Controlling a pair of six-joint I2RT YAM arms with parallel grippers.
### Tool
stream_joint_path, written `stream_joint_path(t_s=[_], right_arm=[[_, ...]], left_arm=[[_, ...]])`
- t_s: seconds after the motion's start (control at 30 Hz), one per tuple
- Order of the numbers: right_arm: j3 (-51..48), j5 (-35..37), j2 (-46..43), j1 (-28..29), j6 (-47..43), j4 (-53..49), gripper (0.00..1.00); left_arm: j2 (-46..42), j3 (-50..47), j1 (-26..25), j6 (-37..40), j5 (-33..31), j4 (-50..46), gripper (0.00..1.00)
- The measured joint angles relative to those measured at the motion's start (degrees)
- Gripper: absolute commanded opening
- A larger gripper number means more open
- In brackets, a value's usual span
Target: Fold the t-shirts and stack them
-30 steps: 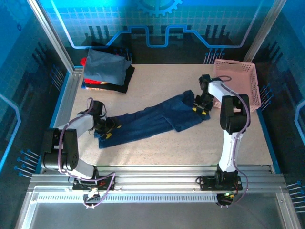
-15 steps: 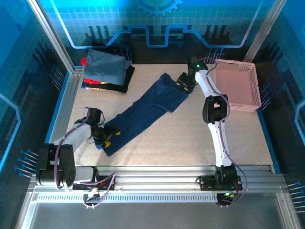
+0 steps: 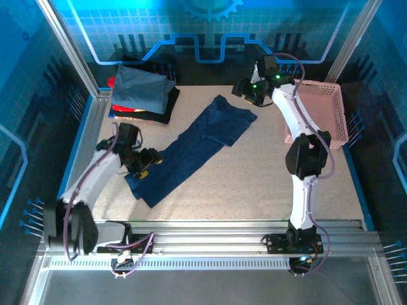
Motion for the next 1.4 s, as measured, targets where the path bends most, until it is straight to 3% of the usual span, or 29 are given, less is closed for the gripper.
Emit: stream_joint_path(t_s=[0.13,0.2,0.43,0.57,0.83,1.0,1.2,1.3,1.4], right_arm=[[-9.1,0.4,-3.4,6.6,1.9,2.9,0.32],[-13.5,1.0,-1.8,8.6,4.1,4.3,0.26],[-17.7,5.9,9.2,9.9,10.6,5.9,0.21],[-8.4,9.1,16.5,10.0,11.9,1.2,0.19],[9.1,13.1,26.1,9.5,14.0,-6.1,0.22],[16.5,12.8,30.0,6.1,14.1,-8.7,0.25],[18.3,10.6,31.0,-0.9,12.8,-8.5,0.3],[23.1,7.7,33.7,-3.8,11.3,-8.4,0.36],[28.4,4.7,36.5,-5.8,9.5,-8.4,0.43]], left_arm=[[11.2,5.6,0.0,5.8,-0.6,1.4,0.36],[16.0,7.6,0.0,8.8,-1.3,1.4,0.33],[22.4,8.1,0.0,14.6,-4.0,1.6,0.32],[22.4,5.1,0.0,15.2,-4.7,2.1,0.31],[20.1,-0.8,-4.5,11.9,-4.2,5.0,0.32],[20.0,-2.0,-12.8,6.2,1.0,8.3,0.32],[24.8,1.9,-23.5,-1.1,9.5,13.4,0.33],[28.1,5.0,-26.6,-5.1,13.6,15.9,0.37],[29.9,7.4,-28.6,-9.0,16.2,18.3,0.48]])
